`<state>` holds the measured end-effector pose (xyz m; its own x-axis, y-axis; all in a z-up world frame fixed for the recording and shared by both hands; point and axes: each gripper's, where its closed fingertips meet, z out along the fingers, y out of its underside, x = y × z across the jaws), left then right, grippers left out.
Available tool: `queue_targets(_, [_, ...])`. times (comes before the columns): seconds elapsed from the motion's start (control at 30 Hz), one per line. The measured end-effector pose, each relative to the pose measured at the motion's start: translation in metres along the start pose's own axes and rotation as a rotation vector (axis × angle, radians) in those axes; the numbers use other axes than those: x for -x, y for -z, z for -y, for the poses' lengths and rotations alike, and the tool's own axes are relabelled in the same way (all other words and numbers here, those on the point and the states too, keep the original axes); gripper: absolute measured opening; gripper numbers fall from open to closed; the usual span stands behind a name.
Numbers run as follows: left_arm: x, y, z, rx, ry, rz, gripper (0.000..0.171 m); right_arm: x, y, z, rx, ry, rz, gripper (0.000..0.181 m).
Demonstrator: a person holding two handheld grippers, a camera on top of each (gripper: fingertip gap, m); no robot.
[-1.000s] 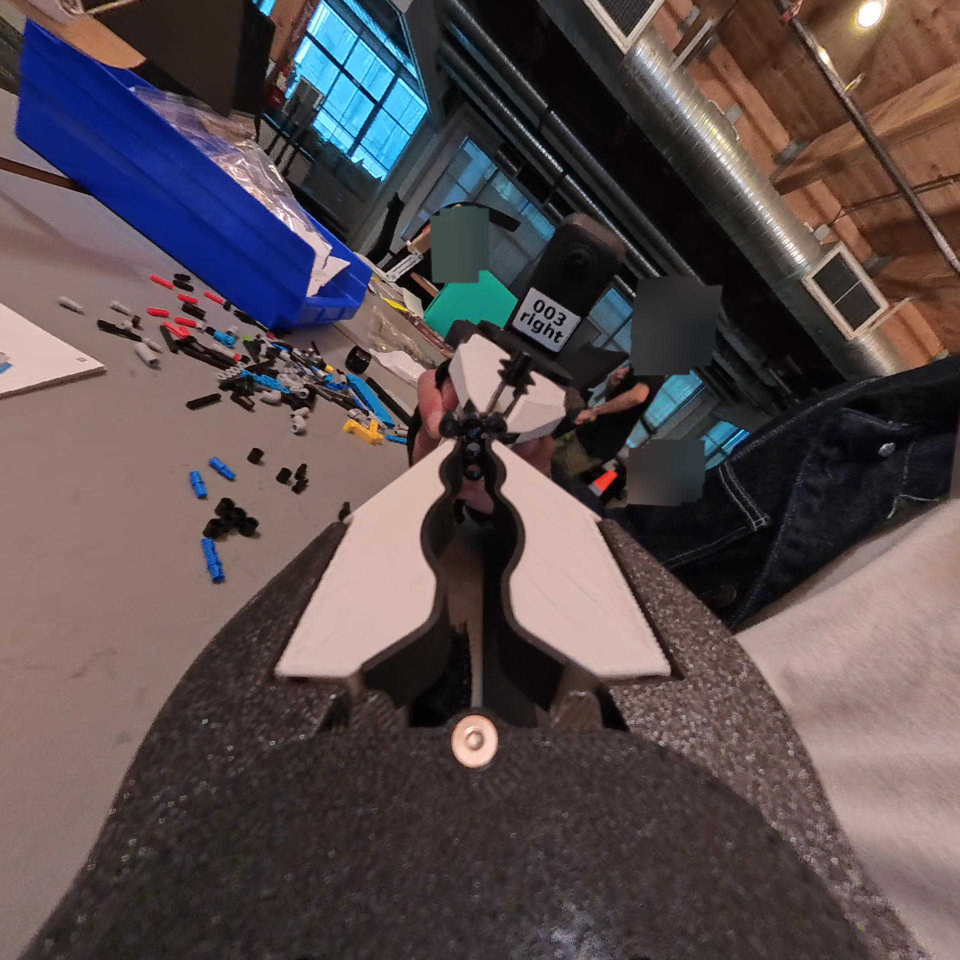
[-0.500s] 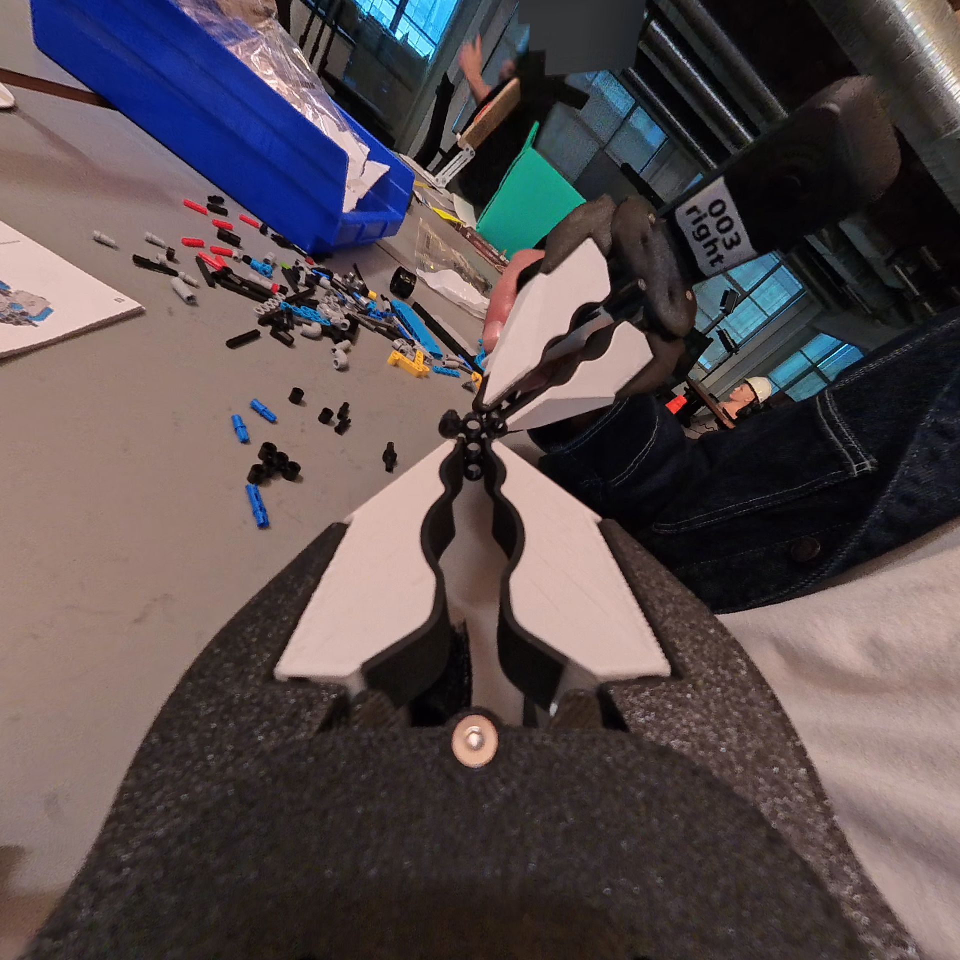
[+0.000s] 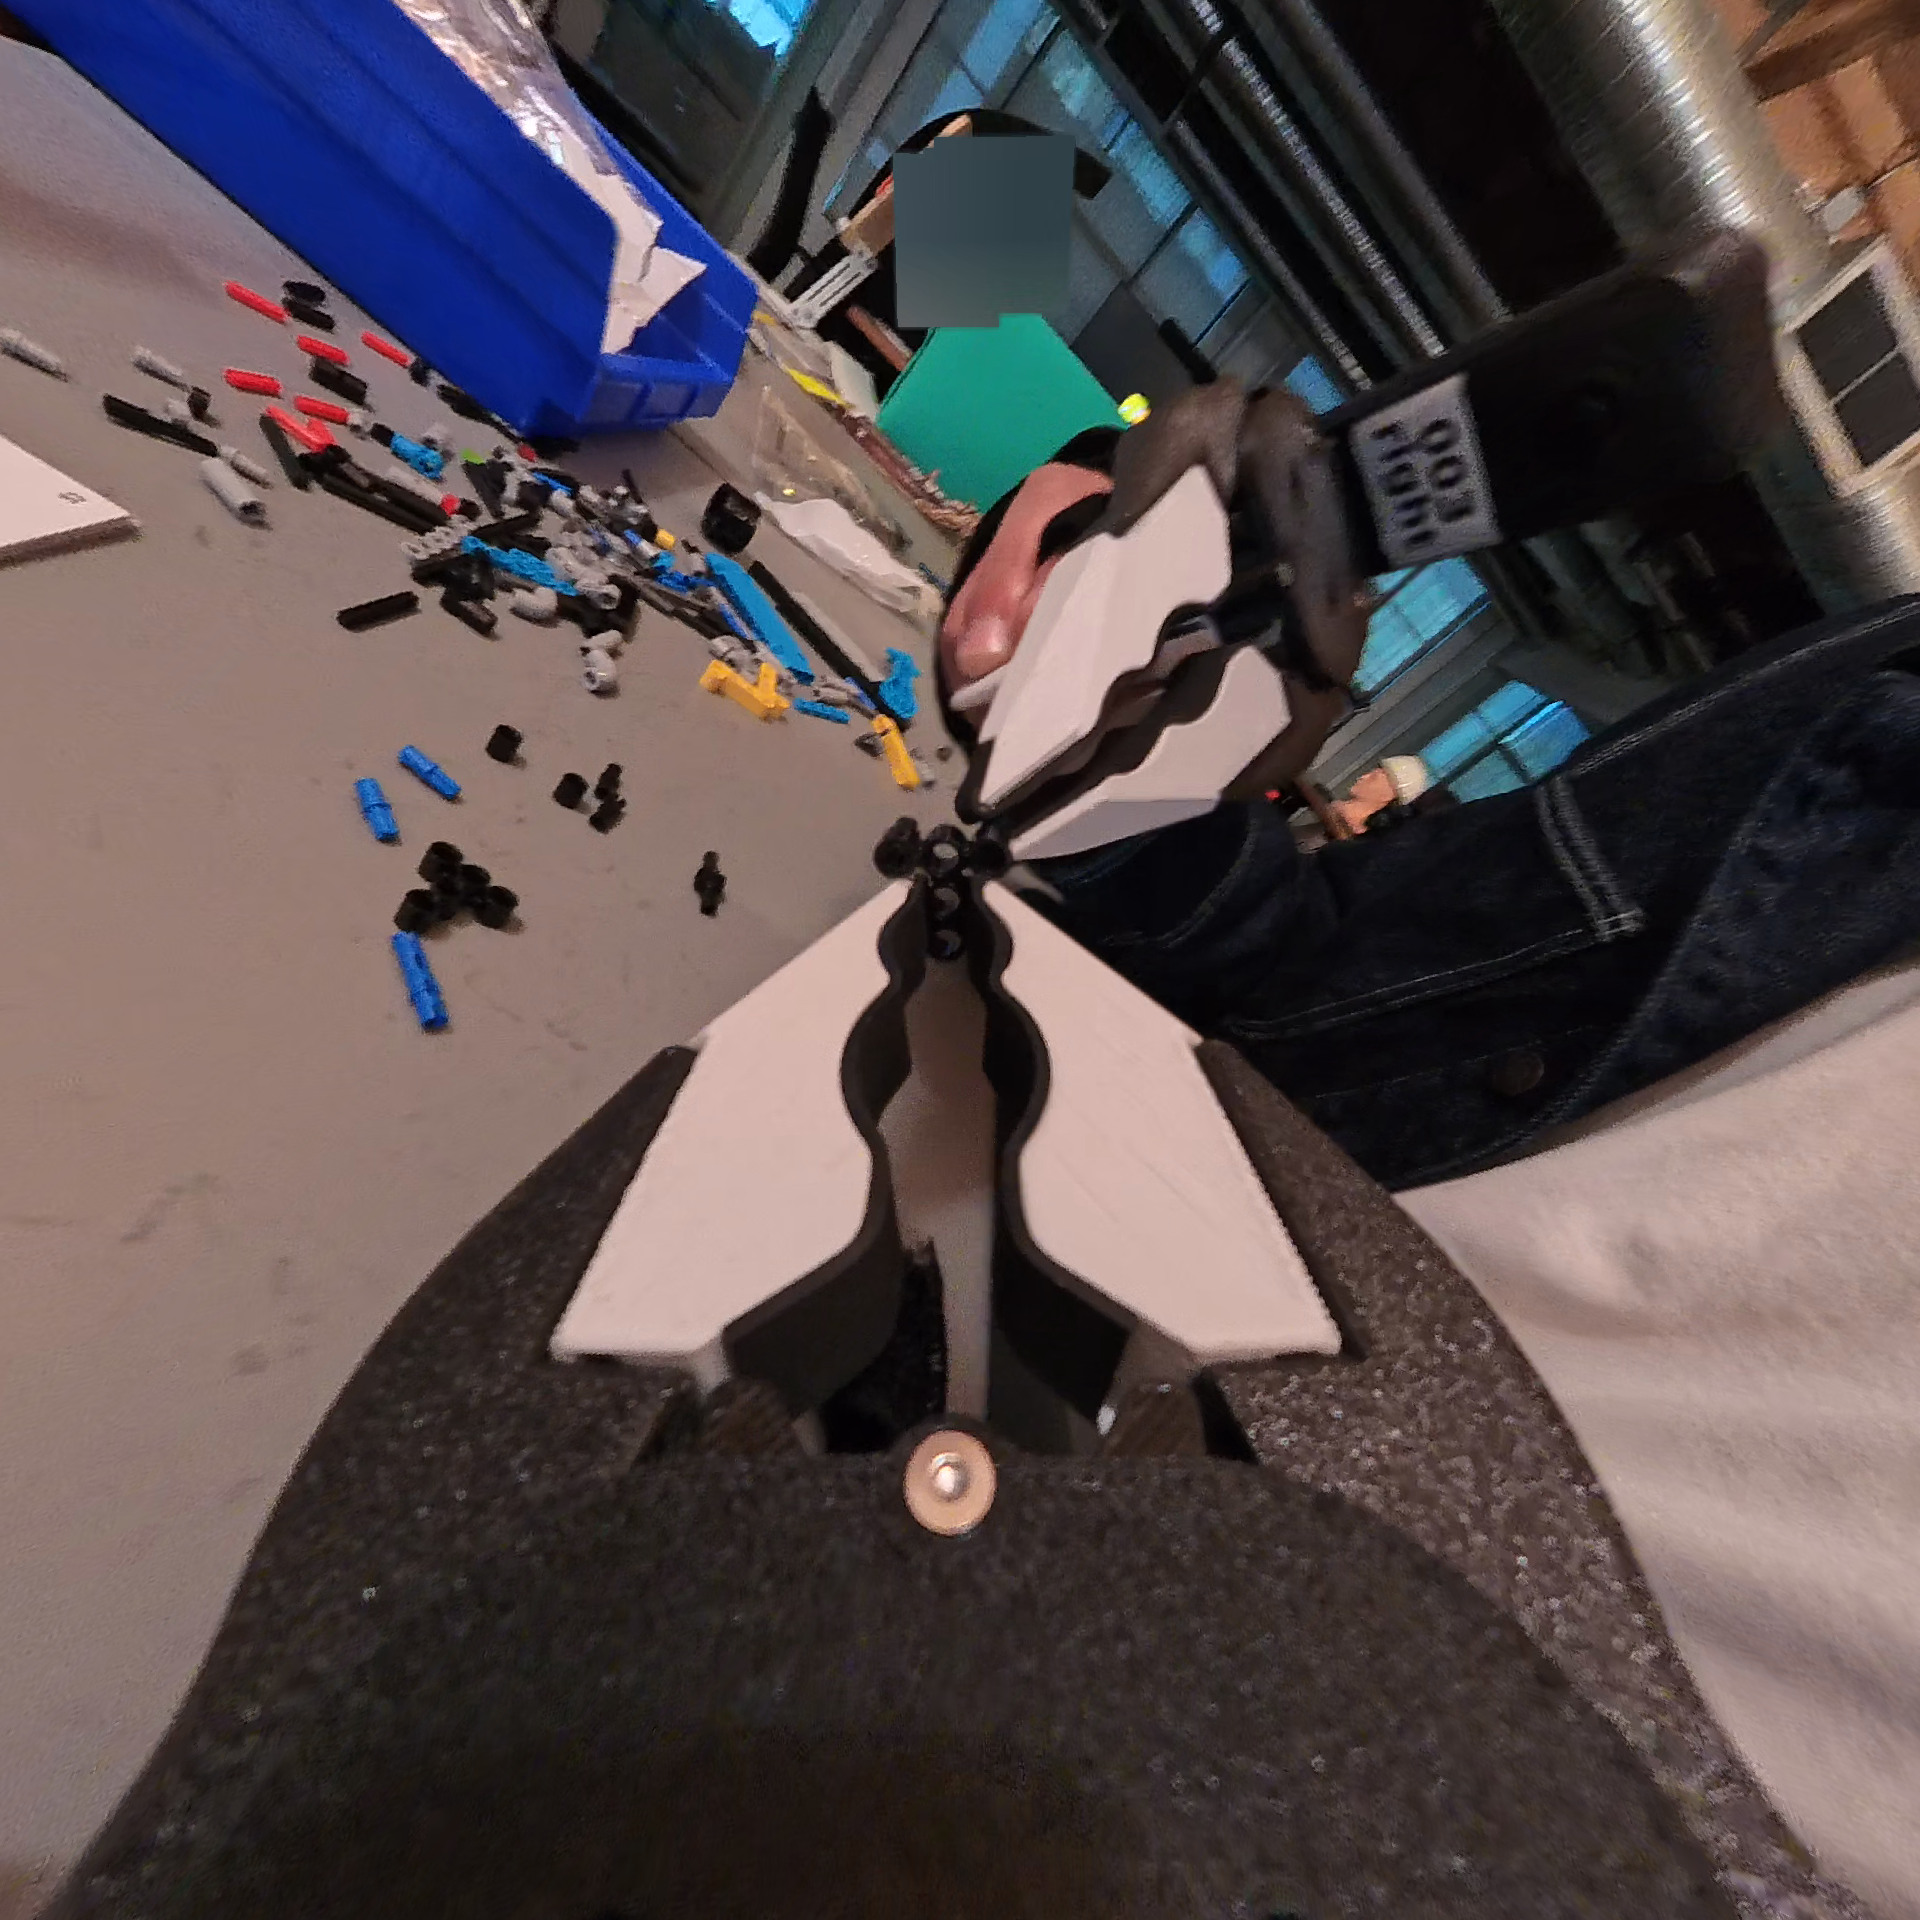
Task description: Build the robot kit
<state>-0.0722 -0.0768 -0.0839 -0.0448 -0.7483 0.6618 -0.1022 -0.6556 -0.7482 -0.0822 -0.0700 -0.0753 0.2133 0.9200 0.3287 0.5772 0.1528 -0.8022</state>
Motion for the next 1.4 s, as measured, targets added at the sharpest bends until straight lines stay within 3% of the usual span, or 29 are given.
queue_targets(0.1, [0.005, -0.003, -0.004, 0.025, -0.055, 0.065, 0.006, 0.001, -0.005, -0.006, 0.06, -0.019, -0.013, 0.003])
queue_targets(0.37, [0.01, -0.001, 0.007, -0.024, -0.128, 0.14, 0.006, -0.009, -0.005, -0.004, -0.051, -0.22, -0.04, 0.006])
queue_targets(0.43, [0.018, 0.001, 0.011, -0.018, -0.306, 0.288, 0.006, -0.017, -0.006, -0.007, -0.075, -0.314, -0.078, 0.009])
queue_targets(0.5, [0.031, 0.01, 0.02, -0.002, -0.549, 0.518, 0.006, -0.019, -0.008, -0.005, -0.132, -0.428, -0.091, 0.029])
queue_targets(0.57, [0.036, 0.015, 0.025, 0.012, -0.693, 0.663, 0.006, -0.021, -0.01, 0.0, -0.202, -0.553, -0.096, 0.029])
queue_targets(0.67, [0.036, 0.018, 0.029, 0.028, -0.824, 0.764, 0.006, -0.026, -0.015, 0.003, -0.269, -0.705, -0.127, 0.026])
queue_targets(0.87, [0.034, 0.018, 0.03, 0.04, -0.898, 0.803, 0.006, -0.032, -0.017, 0.004, -0.347, -0.811, -0.114, 0.021])
queue_targets(1.1, [0.035, 0.019, 0.031, 0.041, -0.906, 0.824, 0.006, -0.034, -0.018, 0.002, -0.349, -0.814, -0.128, 0.017])
queue_targets(1.2, [0.037, 0.021, 0.033, 0.033, -0.895, 0.834, 0.006, -0.037, -0.019, -0.003, -0.333, -0.812, -0.166, 0.028])
queue_targets(1.4, [0.039, 0.02, 0.031, 0.054, -0.895, 0.838, 0.006, -0.032, -0.025, -0.003, -0.329, -0.821, -0.122, 0.018])
